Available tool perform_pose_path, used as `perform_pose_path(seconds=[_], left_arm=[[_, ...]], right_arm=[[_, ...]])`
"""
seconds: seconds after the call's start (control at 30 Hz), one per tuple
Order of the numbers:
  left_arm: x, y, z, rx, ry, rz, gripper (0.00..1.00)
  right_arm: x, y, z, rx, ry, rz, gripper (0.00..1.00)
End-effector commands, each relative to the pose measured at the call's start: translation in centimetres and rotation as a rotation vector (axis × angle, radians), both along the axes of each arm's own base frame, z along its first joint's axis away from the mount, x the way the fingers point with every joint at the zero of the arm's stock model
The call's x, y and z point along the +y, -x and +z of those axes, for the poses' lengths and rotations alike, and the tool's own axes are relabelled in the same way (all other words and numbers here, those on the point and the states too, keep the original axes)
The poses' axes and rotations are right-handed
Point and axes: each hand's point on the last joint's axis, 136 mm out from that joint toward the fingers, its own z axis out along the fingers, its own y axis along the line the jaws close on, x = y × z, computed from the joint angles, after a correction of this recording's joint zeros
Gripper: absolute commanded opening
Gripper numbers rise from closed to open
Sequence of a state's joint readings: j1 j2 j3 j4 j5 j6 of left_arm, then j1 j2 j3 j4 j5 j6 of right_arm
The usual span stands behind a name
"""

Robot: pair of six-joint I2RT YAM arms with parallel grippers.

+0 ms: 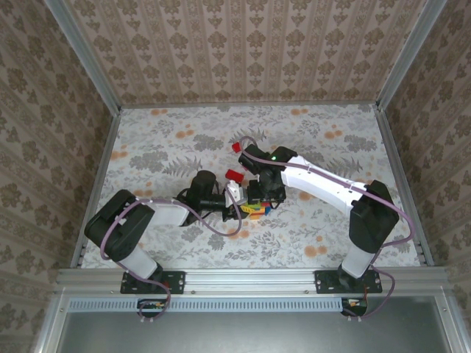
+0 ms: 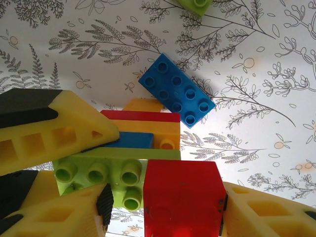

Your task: Assemble a carrot with lego

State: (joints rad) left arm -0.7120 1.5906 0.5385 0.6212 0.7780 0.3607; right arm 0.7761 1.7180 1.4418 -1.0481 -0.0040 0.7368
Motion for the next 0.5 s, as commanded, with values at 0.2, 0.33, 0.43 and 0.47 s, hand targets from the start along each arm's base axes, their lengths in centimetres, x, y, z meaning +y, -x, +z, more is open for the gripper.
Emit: perform_pose_path(seconds=[0.2,0.33,0.43,0.47], left_arm=[[0.7,1.8,-3.2,0.095,-0.093,-0.037,0.37],[0.7,1.8,-3.2,0.097,-0.091,-0.04,0.4],[0.7,1.9,-3.2,0.1,-0.091,-0.041,0.42],[0.7,1.8,-3.2,0.1,-0.092,-0.04,0.42]], right_arm=[[0.3,-0.6,0.4,-0.034,0.026,0.024,0.58],[0.1,-0.6,-0.6,-0.01,0.054,0.033,0.58],[0.1,-0.5,-1.3,0.006,0.072,0.044,0.58],[0.1,-0.5,-1.6,0.011,0.08,0.048,0.58]])
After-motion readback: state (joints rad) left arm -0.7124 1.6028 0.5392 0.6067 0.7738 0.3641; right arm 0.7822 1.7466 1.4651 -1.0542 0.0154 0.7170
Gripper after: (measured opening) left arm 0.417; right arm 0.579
